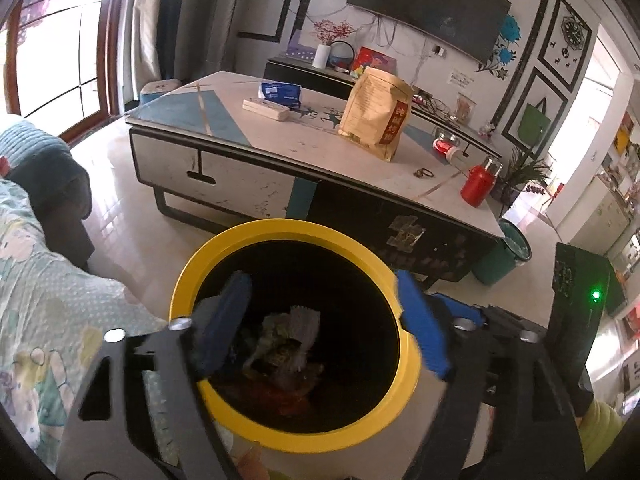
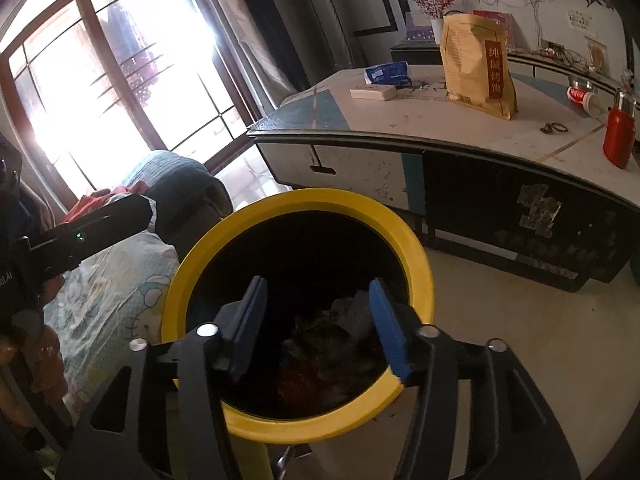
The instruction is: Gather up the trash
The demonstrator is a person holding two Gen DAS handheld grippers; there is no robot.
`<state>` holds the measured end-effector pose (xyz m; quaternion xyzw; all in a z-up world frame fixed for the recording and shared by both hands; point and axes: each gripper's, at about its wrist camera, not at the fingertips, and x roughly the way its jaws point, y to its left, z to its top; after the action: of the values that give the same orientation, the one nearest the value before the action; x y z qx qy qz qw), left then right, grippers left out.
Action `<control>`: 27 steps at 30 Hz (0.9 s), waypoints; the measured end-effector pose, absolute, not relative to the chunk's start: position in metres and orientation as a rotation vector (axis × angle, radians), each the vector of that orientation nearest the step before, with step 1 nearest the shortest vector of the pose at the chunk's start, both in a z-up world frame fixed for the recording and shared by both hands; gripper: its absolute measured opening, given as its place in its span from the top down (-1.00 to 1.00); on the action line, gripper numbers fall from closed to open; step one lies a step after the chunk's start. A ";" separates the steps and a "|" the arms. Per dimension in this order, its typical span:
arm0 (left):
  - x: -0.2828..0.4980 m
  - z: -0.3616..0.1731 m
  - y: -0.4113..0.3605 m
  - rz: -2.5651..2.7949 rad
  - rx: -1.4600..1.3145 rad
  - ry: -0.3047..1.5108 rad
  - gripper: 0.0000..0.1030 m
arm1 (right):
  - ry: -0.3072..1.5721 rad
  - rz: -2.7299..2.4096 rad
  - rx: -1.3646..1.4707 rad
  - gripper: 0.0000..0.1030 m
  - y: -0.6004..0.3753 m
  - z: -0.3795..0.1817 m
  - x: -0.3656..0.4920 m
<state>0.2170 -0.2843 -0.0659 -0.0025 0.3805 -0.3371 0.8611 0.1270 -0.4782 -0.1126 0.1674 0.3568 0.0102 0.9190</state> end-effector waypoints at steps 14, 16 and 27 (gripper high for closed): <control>0.203 -0.059 -0.242 -0.600 -0.009 0.771 -0.79 | 0.670 -0.022 0.249 -0.76 -0.460 -0.092 0.096; 0.198 -0.057 -0.231 -0.577 -0.012 0.761 -0.79 | 0.664 -0.018 0.244 -0.78 -0.456 -0.089 0.094; 0.163 -0.046 -0.159 -0.466 -0.027 0.688 -0.79 | 0.562 0.053 0.135 -0.87 -0.400 -0.055 0.078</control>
<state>0.1625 -0.1585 -0.0458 -0.0131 0.3341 -0.2265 0.9148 0.0781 -0.4001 -0.0547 0.0665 0.2773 0.0260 0.9581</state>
